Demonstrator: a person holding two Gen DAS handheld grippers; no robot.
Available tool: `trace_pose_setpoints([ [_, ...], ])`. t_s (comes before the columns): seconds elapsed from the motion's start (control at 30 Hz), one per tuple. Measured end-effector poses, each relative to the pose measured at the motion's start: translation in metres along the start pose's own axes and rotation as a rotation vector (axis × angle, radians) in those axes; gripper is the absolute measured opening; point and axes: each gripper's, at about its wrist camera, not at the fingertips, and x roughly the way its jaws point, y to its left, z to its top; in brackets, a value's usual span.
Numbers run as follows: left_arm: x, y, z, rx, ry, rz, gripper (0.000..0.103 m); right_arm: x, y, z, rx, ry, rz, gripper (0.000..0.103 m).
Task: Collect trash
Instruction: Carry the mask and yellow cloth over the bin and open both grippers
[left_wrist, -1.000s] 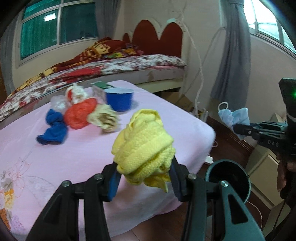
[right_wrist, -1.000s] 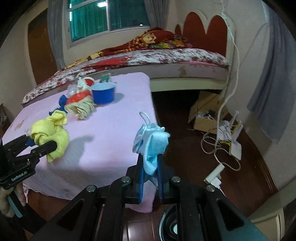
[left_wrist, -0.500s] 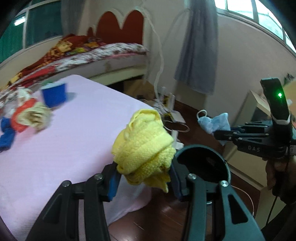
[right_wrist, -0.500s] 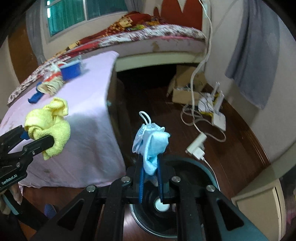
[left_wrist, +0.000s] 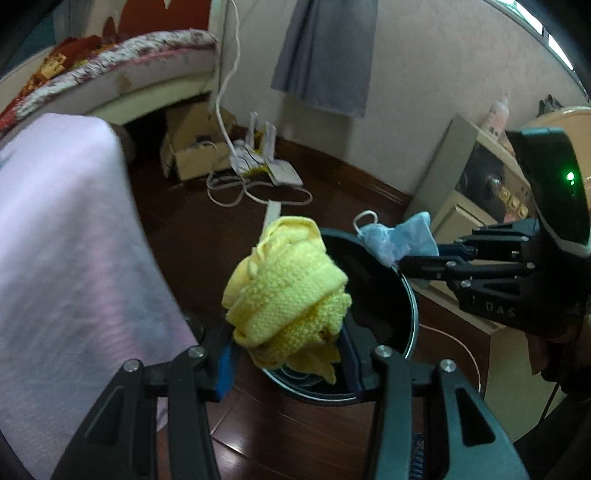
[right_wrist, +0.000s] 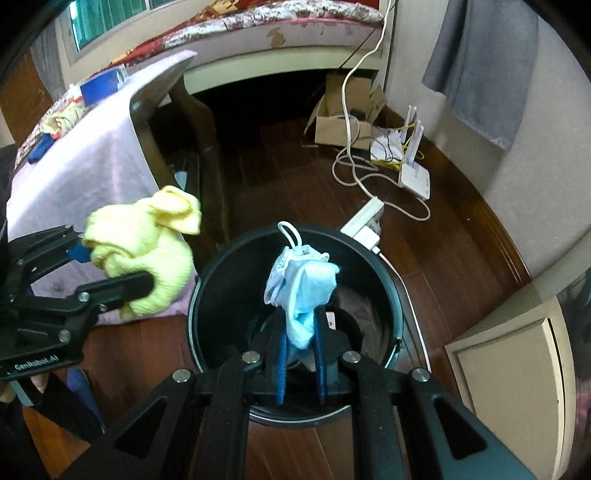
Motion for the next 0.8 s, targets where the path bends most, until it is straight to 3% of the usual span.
trace_pose_setpoints([
  [0.3,0.031,-0.009,0.001,-0.009,0.065,-0.032,0.049,0.027,-0.014,-0.012,-0.011,0.079,0.018,0.014],
  [0.33,0.034,-0.009,0.0,-0.011,0.073,-0.039,0.052,0.028,-0.014,-0.013,-0.012,0.083,0.018,0.014],
  [0.4,0.039,-0.009,-0.001,-0.022,0.088,-0.04,0.073,0.033,-0.012,-0.015,-0.02,0.1,0.027,0.014],
  [0.43,0.039,-0.008,-0.003,-0.037,0.081,0.015,0.095,0.038,-0.012,-0.016,-0.028,0.12,0.007,0.024],
  [0.47,0.036,-0.005,-0.003,-0.043,0.07,0.04,0.102,0.046,-0.012,-0.019,-0.04,0.151,-0.063,0.052],
  [0.53,0.03,0.001,-0.005,-0.055,0.065,0.08,0.102,0.05,-0.012,-0.022,-0.065,0.163,-0.142,0.08],
  [0.6,0.023,0.007,-0.007,-0.062,0.049,0.116,0.102,0.051,-0.016,-0.022,-0.058,0.169,-0.16,0.087],
  [0.63,0.019,0.01,-0.008,-0.062,0.043,0.13,0.102,0.053,-0.017,-0.022,-0.05,0.187,-0.171,0.101],
  [0.8,0.0,0.019,-0.011,-0.075,0.009,0.173,0.102,0.043,-0.017,-0.009,-0.031,0.157,-0.205,0.103],
])
